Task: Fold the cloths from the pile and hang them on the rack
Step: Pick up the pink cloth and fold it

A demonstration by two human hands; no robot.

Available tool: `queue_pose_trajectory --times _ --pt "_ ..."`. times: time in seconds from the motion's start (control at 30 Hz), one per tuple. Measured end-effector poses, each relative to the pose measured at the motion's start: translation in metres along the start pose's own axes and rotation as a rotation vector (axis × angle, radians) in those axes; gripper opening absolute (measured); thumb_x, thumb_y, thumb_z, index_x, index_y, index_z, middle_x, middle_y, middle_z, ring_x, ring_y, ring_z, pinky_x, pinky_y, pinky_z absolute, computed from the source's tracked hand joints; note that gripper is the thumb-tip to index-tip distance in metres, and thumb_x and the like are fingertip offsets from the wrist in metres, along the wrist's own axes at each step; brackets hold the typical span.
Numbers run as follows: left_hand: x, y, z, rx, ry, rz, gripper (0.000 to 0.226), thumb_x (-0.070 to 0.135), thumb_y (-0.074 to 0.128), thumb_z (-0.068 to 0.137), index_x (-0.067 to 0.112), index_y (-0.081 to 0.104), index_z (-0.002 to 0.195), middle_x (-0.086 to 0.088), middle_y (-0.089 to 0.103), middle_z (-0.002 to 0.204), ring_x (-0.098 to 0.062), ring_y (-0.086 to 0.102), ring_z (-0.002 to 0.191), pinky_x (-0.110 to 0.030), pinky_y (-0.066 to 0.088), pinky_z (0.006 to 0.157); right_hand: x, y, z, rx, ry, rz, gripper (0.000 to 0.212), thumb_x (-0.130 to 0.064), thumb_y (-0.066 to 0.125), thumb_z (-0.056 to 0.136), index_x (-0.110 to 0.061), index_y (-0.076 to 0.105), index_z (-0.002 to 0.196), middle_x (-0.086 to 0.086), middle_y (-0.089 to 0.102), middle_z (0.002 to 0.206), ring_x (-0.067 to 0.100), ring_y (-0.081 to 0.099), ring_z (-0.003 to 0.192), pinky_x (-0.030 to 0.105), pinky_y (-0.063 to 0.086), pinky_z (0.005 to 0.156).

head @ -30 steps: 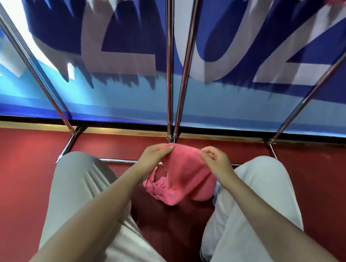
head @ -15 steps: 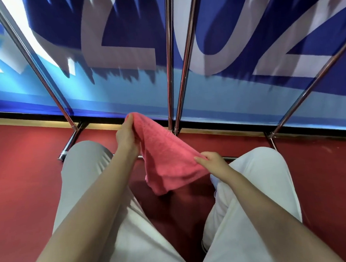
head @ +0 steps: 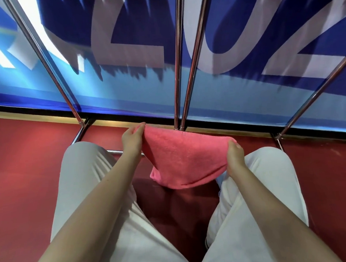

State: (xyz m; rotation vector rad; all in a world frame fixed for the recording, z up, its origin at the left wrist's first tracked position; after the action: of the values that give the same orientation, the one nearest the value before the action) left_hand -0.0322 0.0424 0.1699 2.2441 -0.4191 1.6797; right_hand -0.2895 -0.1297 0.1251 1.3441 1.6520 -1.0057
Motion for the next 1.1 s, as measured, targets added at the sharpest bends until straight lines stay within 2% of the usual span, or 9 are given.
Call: queue_pose_trajectory --times 0.1,0.17,0.3,0.43,0.6,0.7,0.83,1.0,1.1 --pt "-0.004 0.001 0.000 -0.011 -0.009 0.019 0.009 0.015 0.059 0.094 0.013 0.067 0.090 0.003 0.063 0.083 -0.009 0.056 0.079 -0.023 0.046 0.072 -0.008 -0.002 -0.001 0.016 -0.060 -0.040 0.035 -0.019 0.034 0.098 -0.008 0.056 0.122 0.005 0.056 0.111 0.020 0.050 0.102 0.028 0.036 0.085" --pt "-0.008 0.000 0.004 0.013 -0.014 0.022 0.015 0.012 0.057 0.095 0.015 0.064 0.082 0.002 0.061 0.080 -0.012 0.054 0.079 -0.024 0.045 0.070 -0.008 0.000 -0.001 0.005 -0.093 -0.021 0.033 -0.014 0.033 0.096 -0.009 0.059 0.116 0.003 0.058 0.102 0.019 0.050 0.098 0.027 0.037 0.081" --pt "-0.020 -0.004 0.015 0.068 -0.064 0.059 0.020 0.005 0.052 0.094 0.004 0.066 0.108 0.002 0.058 0.080 -0.016 0.053 0.082 -0.027 0.045 0.070 -0.014 0.004 -0.009 -0.089 -0.177 0.107 0.020 -0.007 0.046 0.094 -0.015 0.064 0.092 -0.001 0.063 0.081 0.011 0.058 0.076 0.020 0.047 0.066" --pt "-0.032 -0.001 0.020 0.041 -0.123 0.174 0.023 0.001 0.050 0.093 0.007 0.063 0.111 -0.001 0.055 0.073 -0.012 0.046 0.061 -0.022 0.038 0.056 -0.024 0.002 -0.022 -0.125 -0.309 0.126 0.024 -0.011 0.053 0.094 -0.021 0.071 0.082 -0.006 0.067 0.077 0.004 0.058 0.070 0.018 0.048 0.066" --pt "-0.054 0.020 -0.002 -0.125 -0.113 0.426 0.015 0.008 0.052 0.094 0.009 0.064 0.104 -0.008 0.063 0.101 -0.017 0.054 0.085 -0.024 0.040 0.079 -0.028 0.021 -0.040 -0.322 -0.498 -0.181 0.030 -0.002 0.044 0.096 -0.014 0.070 0.105 -0.009 0.068 0.101 -0.010 0.060 0.092 0.006 0.042 0.086" --pt "-0.059 0.047 -0.035 -0.280 -0.012 0.431 0.020 0.009 0.052 0.096 0.005 0.066 0.110 -0.003 0.062 0.102 -0.014 0.054 0.095 -0.022 0.041 0.084 -0.019 0.034 -0.048 -0.384 -0.507 -0.230 0.015 -0.003 0.052 0.094 -0.011 0.064 0.099 -0.007 0.067 0.090 -0.007 0.061 0.080 0.009 0.045 0.077" --pt "-0.067 0.070 -0.070 -0.470 -0.017 0.289 0.021 0.013 0.047 0.099 0.017 0.067 0.105 -0.004 0.067 0.101 -0.019 0.061 0.095 -0.039 0.050 0.090 -0.012 0.040 -0.051 -0.400 -0.454 -0.191 0.009 -0.004 0.058 0.092 -0.011 0.059 0.086 -0.001 0.064 0.077 -0.002 0.059 0.067 0.017 0.046 0.070" --pt "-0.061 0.074 -0.081 -0.490 0.173 0.305 0.026 0.007 0.050 0.097 0.014 0.067 0.114 0.006 0.068 0.104 0.001 0.060 0.093 -0.014 0.045 0.087 -0.016 0.038 -0.055 -0.411 -0.420 -0.076 0.009 -0.002 0.058 0.091 -0.002 0.066 0.087 0.002 0.068 0.076 0.001 0.062 0.068 0.016 0.048 0.067" --pt "-0.056 0.071 -0.081 -0.456 0.188 0.210 0.021 0.003 0.057 0.093 0.014 0.069 0.106 0.008 0.070 0.095 0.007 0.062 0.082 -0.010 0.046 0.077 -0.015 0.038 -0.058 -0.434 -0.414 -0.072 0.009 -0.001 0.060 0.090 0.000 0.068 0.088 0.005 0.070 0.082 0.004 0.065 0.075 0.018 0.051 0.072"
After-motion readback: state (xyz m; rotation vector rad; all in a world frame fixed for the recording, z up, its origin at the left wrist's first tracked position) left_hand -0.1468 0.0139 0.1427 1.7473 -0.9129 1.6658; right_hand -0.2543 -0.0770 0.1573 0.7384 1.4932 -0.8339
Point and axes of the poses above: each hand's wrist, its own z-axis towards the middle knuckle, its own y-axis out of the palm, x = y × z, the point moved 4 cm from there along z, towards the middle knuckle
